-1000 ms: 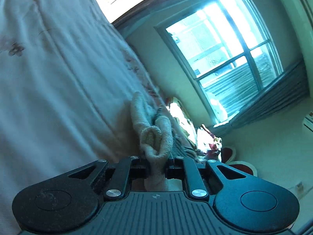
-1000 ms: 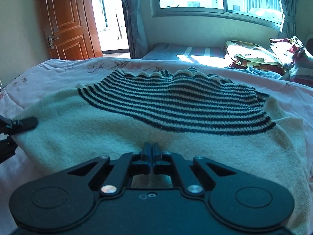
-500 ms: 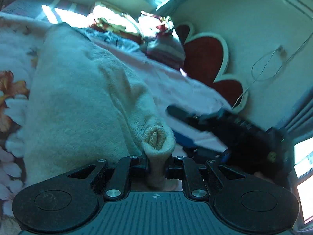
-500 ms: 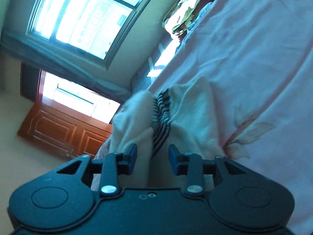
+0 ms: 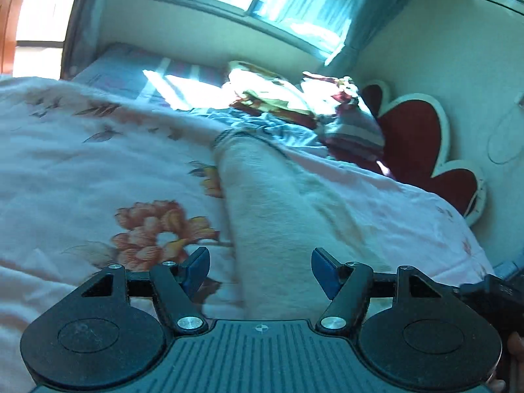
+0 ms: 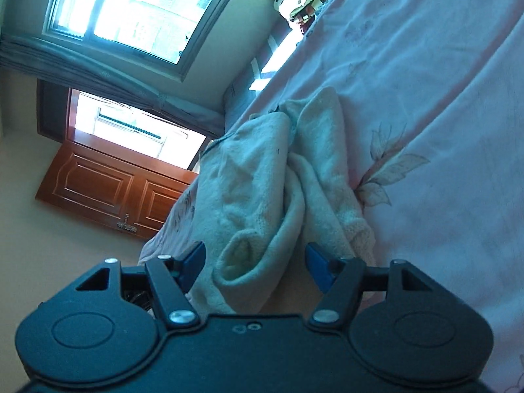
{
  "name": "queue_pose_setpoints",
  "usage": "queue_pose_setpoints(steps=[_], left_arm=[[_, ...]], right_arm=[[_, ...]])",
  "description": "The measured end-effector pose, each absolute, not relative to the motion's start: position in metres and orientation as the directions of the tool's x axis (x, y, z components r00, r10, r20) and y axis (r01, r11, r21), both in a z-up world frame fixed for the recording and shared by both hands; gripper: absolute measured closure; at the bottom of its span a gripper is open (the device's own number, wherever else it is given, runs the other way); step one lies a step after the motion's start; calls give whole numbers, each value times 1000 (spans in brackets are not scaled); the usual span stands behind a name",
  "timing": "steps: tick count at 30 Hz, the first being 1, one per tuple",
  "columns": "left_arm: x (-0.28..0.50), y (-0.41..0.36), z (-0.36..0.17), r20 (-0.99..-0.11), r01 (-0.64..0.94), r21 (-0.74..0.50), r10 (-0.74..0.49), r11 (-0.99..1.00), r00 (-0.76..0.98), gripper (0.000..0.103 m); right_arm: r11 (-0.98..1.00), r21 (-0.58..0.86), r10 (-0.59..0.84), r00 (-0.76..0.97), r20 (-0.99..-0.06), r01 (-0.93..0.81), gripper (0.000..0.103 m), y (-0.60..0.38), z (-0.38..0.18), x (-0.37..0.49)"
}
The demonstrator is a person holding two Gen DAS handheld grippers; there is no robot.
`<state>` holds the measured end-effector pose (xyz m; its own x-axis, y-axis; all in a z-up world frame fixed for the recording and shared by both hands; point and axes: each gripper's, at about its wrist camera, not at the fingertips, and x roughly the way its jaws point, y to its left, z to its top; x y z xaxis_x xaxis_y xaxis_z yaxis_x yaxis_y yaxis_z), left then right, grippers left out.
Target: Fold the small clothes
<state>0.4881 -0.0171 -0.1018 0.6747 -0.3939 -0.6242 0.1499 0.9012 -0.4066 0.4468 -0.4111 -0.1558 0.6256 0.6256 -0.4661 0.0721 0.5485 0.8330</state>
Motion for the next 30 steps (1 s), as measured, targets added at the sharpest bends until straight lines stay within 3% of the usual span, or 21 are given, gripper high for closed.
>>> queue_pose_setpoints(steps=[4, 6, 7, 8, 11, 15, 17, 19, 22, 25, 27, 30], left_arm=[[498, -9, -132, -666, 94, -402, -361, 911, 653, 35], [497, -15, -145, -671, 89, -402, -360, 911, 648, 35], [497, -14, -145, -671, 85, -405, -359, 911, 649, 35], [497, -16, -144, -665, 82, -406, -356, 910, 656, 35], [505, -26, -140, -613, 104, -445, -387, 889, 689, 36], [522, -48, -137, -601, 189, -436, -441, 880, 667, 36], [532, -71, -138, -651, 220, -355, -409, 909, 639, 35], [536, -95, -137, -691, 246, -238, -342, 940, 637, 34], [535, -112, -130, -704, 258, -137, -278, 956, 654, 29], [535, -110, -125, -704, 269, -141, -288, 953, 649, 28], [536, -104, -122, -703, 271, -171, -310, 947, 640, 28], [538, -94, -116, -656, 277, -196, -336, 941, 676, 29]], right_arm=[[587, 809, 622, 617, -483, 42, 42, -396, -154, 466], [659, 752, 596, 598, -535, 16, 58, -383, -148, 474], [732, 681, 556, 600, -575, -26, 64, -371, -140, 474], [784, 619, 515, 612, -600, -52, 77, -363, -135, 474], [895, 412, 404, 704, -585, -171, 80, -341, -109, 449], [948, 223, 312, 793, -523, -226, 81, -337, -90, 409], [957, 202, 287, 802, -525, -210, 81, -340, -98, 404], [959, 237, 272, 749, -605, -157, 81, -349, -124, 420], [940, 311, 306, 747, -591, -139, 81, -362, -132, 425], [919, 366, 346, 746, -568, -148, 74, -368, -125, 425], [891, 438, 360, 775, -519, -120, 53, -384, -119, 430], [821, 570, 382, 780, -495, -41, 52, -415, -121, 465]])
